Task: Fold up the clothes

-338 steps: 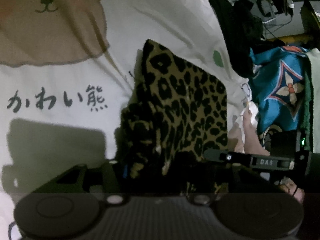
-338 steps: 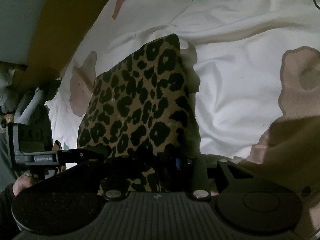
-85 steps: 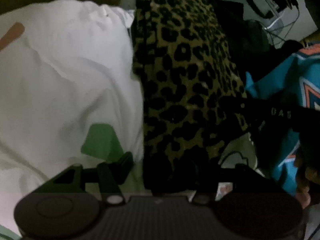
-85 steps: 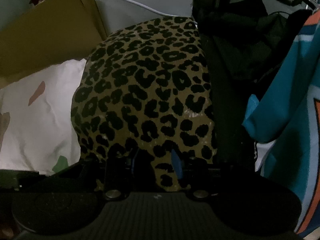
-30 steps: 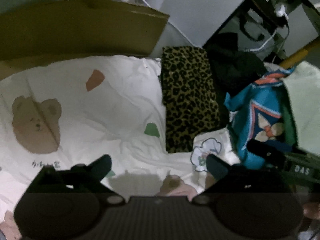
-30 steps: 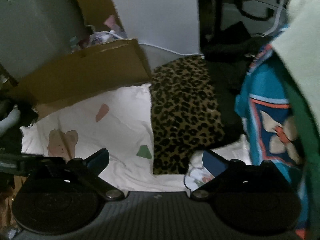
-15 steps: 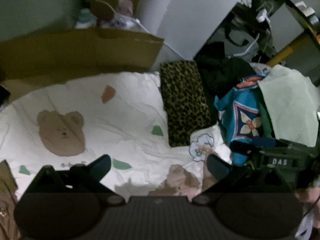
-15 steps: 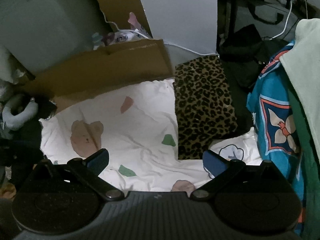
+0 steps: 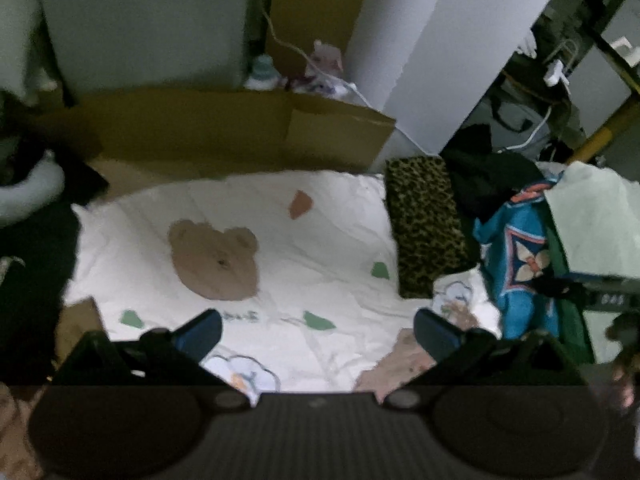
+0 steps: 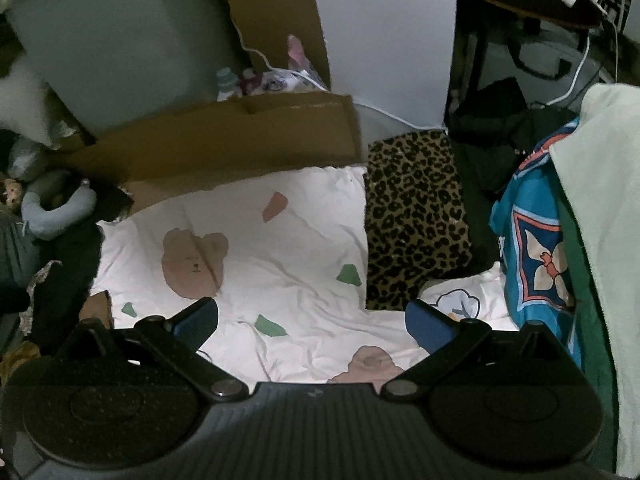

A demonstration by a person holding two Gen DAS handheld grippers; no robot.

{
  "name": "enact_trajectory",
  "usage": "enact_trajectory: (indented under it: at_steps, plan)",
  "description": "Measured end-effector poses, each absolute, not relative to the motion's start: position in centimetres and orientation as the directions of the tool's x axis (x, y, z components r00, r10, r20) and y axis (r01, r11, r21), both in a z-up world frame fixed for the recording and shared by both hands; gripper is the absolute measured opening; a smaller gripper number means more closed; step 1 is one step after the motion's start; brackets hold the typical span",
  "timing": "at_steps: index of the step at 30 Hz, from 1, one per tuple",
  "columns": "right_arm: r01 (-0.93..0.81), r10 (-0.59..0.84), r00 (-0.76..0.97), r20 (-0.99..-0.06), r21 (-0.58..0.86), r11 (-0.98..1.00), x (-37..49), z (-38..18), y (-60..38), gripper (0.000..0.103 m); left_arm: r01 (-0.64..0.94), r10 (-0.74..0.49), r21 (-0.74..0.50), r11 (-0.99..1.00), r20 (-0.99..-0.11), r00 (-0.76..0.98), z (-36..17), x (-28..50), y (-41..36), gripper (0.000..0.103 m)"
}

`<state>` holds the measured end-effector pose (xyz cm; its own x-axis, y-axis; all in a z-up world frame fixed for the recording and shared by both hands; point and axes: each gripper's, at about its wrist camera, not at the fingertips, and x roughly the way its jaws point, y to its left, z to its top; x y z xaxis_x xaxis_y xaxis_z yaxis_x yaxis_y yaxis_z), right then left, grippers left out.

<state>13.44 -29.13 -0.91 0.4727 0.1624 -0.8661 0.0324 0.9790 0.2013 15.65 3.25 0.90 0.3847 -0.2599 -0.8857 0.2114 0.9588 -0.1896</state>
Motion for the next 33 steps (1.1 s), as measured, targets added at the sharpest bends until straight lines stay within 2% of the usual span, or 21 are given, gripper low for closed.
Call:
enact_trajectory:
  at_steps: [8,16,21,33]
  plan:
    - [-0.024,0.223,0.510,-0.831,0.246,0.969,12.4,2.2,-27.0,0.103,0.135,-0.215,-0.170,0.976,-0.852,0.477,2.9,12.8,5.4,0.103]
    - [-0.058,0.264,0.547,-0.794,0.278,0.959,11.9,2.8,-26.6,0.103,0.045,-0.198,-0.206,0.977,-0.822,0.535,2.9,11.5,7.1,0.103]
    - [-0.076,0.298,0.553,-0.778,0.310,0.948,11.3,2.3,-26.1,0.103,0.003,-0.170,-0.197,0.980,-0.835,0.523,2.1,11.1,7.3,0.103]
    - [-0.082,0.273,0.597,-0.755,0.281,0.956,8.9,1.6,-26.0,0.103,0.020,-0.141,-0.153,0.988,-0.847,0.512,2.1,9.4,6.7,0.103]
